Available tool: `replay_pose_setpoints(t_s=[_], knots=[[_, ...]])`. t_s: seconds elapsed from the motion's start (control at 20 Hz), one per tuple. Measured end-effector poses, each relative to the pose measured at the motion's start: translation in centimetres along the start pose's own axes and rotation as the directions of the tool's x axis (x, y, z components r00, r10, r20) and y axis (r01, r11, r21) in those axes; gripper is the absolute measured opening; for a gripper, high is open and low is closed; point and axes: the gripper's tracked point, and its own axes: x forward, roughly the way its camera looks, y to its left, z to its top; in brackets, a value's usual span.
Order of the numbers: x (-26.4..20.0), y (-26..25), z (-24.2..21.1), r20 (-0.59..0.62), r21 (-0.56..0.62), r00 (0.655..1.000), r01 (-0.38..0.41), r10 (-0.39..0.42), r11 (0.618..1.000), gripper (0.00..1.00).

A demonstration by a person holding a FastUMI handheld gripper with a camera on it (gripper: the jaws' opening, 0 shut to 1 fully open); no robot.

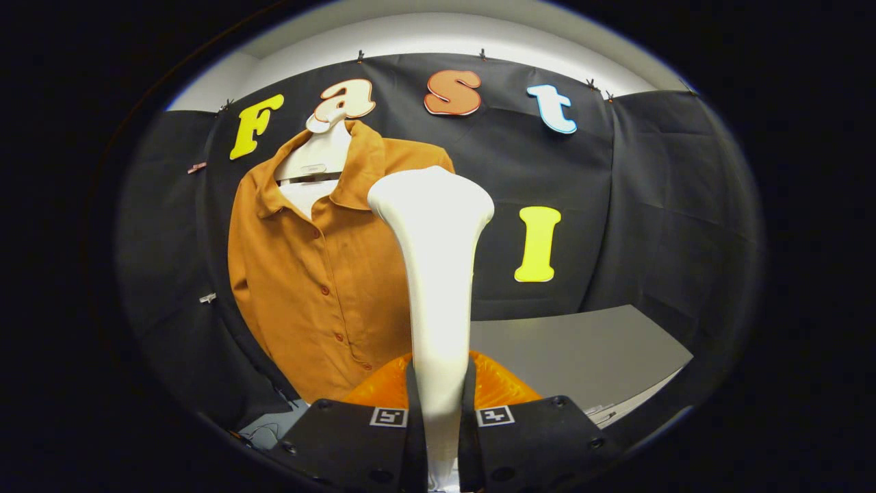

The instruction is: Iron the clothes twice with a garment steamer, once on the left side and once on the right side.

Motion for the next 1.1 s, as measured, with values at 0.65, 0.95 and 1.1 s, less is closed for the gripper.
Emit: replay_pose_setpoints(t_s=[0.65,0.95,1.1], knots=[[7.6,4.8,-4.1,-0.005,-0.034,0.997,0.079,-0.079,0.996,0.21],[8.3,5.3,-6.9,-0.028,-0.077,0.995,0.094,-0.096,0.993,0.21],[8.3,5.5,-9.3,-0.069,-0.075,0.993,0.085,-0.09,0.994,0.22]])
